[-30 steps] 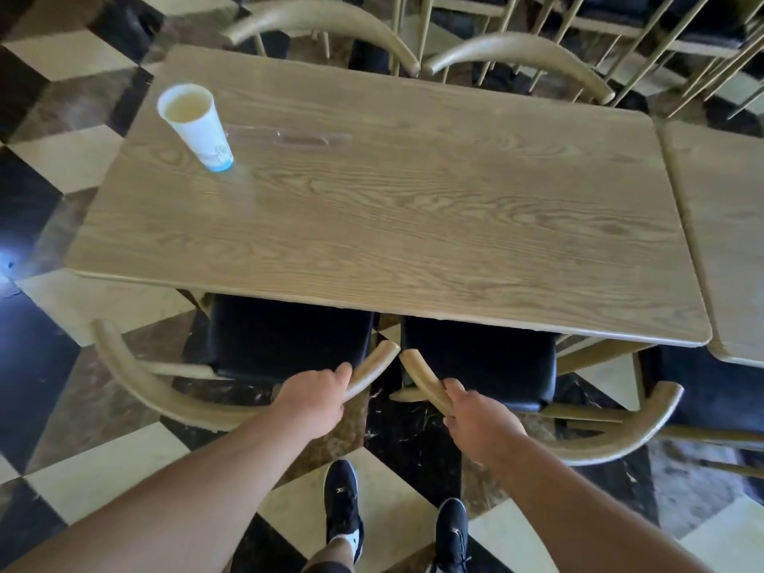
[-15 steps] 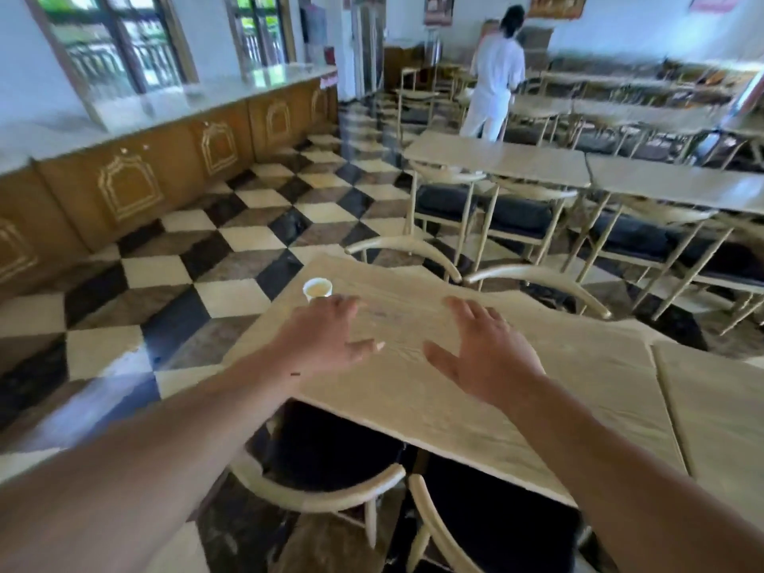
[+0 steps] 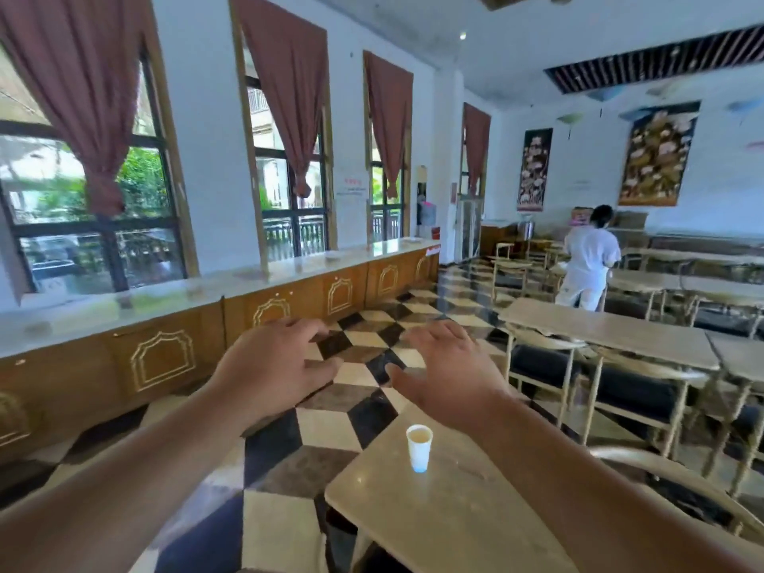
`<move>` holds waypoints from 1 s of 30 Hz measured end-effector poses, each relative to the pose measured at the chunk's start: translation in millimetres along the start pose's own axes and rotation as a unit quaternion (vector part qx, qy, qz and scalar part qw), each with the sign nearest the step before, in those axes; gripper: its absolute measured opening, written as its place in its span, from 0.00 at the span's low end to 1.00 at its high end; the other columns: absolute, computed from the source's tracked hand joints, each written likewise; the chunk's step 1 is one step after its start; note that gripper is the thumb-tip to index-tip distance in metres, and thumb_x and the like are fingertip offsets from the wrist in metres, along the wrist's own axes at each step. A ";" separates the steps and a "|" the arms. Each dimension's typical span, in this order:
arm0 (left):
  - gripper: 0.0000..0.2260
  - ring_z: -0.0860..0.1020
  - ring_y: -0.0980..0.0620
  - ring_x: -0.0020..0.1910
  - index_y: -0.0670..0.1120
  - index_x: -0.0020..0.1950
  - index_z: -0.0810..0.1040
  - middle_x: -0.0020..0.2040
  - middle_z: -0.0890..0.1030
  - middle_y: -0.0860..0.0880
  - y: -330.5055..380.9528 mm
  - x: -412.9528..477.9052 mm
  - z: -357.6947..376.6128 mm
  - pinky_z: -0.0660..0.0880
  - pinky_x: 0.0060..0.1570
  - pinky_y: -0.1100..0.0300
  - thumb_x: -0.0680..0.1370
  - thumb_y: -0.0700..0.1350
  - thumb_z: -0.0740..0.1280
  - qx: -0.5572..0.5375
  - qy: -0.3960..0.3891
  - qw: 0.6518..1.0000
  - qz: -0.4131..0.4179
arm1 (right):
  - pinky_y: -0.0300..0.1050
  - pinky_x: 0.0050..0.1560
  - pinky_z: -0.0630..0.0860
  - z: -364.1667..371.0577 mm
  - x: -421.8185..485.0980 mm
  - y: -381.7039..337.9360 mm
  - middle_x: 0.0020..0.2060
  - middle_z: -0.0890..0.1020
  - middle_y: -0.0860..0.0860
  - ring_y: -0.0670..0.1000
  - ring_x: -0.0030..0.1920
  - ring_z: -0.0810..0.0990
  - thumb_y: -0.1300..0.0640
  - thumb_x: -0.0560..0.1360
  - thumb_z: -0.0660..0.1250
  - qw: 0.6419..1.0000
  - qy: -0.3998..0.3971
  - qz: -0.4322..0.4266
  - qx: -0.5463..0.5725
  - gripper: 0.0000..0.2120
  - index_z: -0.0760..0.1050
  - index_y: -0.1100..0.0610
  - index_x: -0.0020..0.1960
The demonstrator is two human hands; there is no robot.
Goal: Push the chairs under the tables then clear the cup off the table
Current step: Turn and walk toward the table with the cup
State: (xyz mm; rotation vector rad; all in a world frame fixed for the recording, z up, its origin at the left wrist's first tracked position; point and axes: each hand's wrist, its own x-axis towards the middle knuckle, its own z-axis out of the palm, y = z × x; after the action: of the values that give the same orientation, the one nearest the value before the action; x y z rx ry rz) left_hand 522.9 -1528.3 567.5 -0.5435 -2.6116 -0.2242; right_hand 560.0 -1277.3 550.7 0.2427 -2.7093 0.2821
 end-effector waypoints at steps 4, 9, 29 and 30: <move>0.29 0.75 0.53 0.66 0.58 0.75 0.70 0.71 0.75 0.56 -75.5 -15.4 -23.2 0.76 0.63 0.51 0.78 0.71 0.61 0.007 0.018 1.000 -0.020 | 0.57 0.77 0.62 3.8 46.8 -77.9 0.78 0.69 0.48 0.53 0.79 0.63 0.31 0.81 0.58 0.999 0.008 -0.036 -0.006 0.32 0.63 0.46 0.80; 0.33 0.70 0.52 0.73 0.59 0.78 0.65 0.76 0.71 0.56 -190.0 -26.5 -26.2 0.74 0.68 0.49 0.77 0.74 0.57 -0.009 0.004 0.999 -0.045 | 0.58 0.76 0.64 34.1 98.5 -169.7 0.78 0.70 0.46 0.52 0.78 0.65 0.30 0.81 0.58 0.999 -0.019 -0.036 -0.017 0.31 0.63 0.44 0.79; 0.35 0.73 0.52 0.71 0.58 0.80 0.61 0.76 0.71 0.56 -424.8 96.5 52.2 0.75 0.66 0.53 0.77 0.74 0.58 -0.033 -0.032 0.998 -0.032 | 0.58 0.74 0.68 166.2 299.8 -260.9 0.78 0.71 0.46 0.52 0.77 0.66 0.30 0.81 0.59 0.998 -0.044 0.037 -0.009 0.31 0.63 0.42 0.80; 0.35 0.72 0.52 0.72 0.59 0.79 0.61 0.76 0.71 0.56 -432.2 107.8 62.9 0.75 0.66 0.53 0.77 0.74 0.58 -0.023 -0.036 0.999 -0.031 | 0.58 0.73 0.68 176.0 316.0 -257.3 0.76 0.72 0.46 0.52 0.76 0.67 0.30 0.81 0.59 0.999 -0.042 0.029 -0.014 0.30 0.66 0.43 0.78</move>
State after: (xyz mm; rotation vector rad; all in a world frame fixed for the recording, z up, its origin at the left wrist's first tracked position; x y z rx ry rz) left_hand 231.1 -1869.2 535.2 -0.4952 -2.7022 -0.2914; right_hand 262.6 -1606.6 563.5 0.1720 -2.8039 0.2569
